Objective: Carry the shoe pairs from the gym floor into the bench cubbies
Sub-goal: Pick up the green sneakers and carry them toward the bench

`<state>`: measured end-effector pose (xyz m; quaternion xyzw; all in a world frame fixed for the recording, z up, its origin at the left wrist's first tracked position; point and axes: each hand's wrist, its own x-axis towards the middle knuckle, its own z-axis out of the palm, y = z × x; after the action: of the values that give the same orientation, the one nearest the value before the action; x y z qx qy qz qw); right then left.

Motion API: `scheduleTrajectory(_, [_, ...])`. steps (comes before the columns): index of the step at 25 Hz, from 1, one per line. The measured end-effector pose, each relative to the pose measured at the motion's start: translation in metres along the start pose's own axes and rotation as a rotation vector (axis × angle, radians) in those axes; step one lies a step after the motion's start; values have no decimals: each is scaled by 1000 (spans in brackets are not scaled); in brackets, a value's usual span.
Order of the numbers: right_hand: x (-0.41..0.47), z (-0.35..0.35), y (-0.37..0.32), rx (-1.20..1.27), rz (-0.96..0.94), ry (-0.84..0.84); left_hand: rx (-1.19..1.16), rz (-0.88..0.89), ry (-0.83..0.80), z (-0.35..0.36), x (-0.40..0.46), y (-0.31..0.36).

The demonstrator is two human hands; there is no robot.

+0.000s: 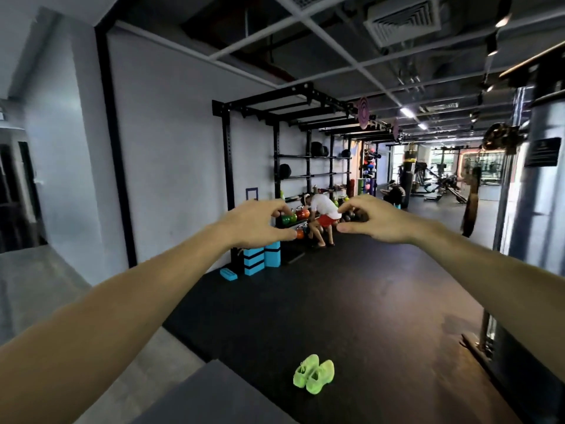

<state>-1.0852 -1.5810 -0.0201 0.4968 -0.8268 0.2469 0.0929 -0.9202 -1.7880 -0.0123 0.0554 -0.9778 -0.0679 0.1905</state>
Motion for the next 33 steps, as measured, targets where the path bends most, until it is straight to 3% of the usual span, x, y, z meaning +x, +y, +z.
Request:
scheduleTrajectory(7, [150, 42, 107, -5, 126, 29, -36, 83, 3, 75, 188, -106])
scheduleTrajectory(20, [423, 124, 346, 17, 300, 85, -110, 172, -52, 211, 528, -244])
scheduleTrajectory(33, [658, 249, 614, -64, 525, 37, -190, 243, -282, 432, 874, -380])
